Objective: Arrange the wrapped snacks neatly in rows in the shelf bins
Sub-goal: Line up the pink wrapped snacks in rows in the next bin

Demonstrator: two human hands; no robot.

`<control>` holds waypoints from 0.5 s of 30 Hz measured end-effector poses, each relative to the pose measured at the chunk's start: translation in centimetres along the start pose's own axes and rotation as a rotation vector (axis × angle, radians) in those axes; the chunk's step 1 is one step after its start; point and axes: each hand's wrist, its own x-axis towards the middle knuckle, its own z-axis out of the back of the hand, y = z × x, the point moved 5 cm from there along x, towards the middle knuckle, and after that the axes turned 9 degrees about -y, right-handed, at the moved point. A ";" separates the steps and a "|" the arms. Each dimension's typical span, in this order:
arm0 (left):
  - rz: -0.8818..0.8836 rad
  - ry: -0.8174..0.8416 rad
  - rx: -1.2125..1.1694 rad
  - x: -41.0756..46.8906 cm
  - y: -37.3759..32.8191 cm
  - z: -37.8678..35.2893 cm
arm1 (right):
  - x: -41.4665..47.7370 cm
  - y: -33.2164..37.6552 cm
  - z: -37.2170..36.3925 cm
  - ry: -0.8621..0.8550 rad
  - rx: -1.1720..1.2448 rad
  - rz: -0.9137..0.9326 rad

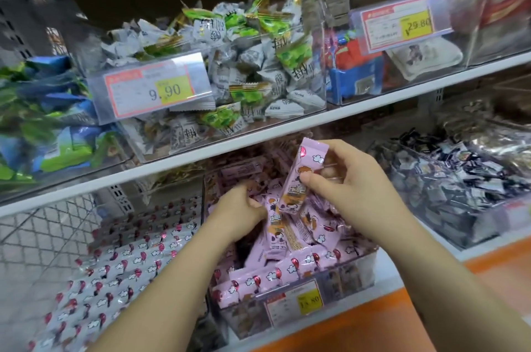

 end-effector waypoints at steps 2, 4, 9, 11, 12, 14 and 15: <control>0.012 0.056 0.005 -0.3 0.2 -0.4 | -0.1 -0.2 -0.4 0.004 -0.019 -0.011; 0.018 0.091 0.042 -0.4 0.3 -1.0 | -0.2 -0.1 -0.7 0.008 -0.022 -0.020; -0.001 0.053 0.054 -0.1 -0.2 -1.6 | -0.2 -0.2 -1.2 0.023 -0.020 -0.034; -0.010 0.014 0.007 -0.1 -0.5 -1.5 | -0.2 -0.3 -1.3 0.030 -0.029 -0.032; -0.020 -0.004 -0.029 -0.1 -0.7 -1.4 | -0.2 -0.4 -1.2 0.030 -0.028 -0.036; -0.027 -0.059 -0.109 -0.5 -1.0 -0.2 | -0.1 -0.5 -1.2 0.018 -0.019 -0.045; -0.031 -0.092 -0.141 -0.8 -1.1 0.6 | 0.0 -0.6 -1.1 0.009 -0.015 -0.046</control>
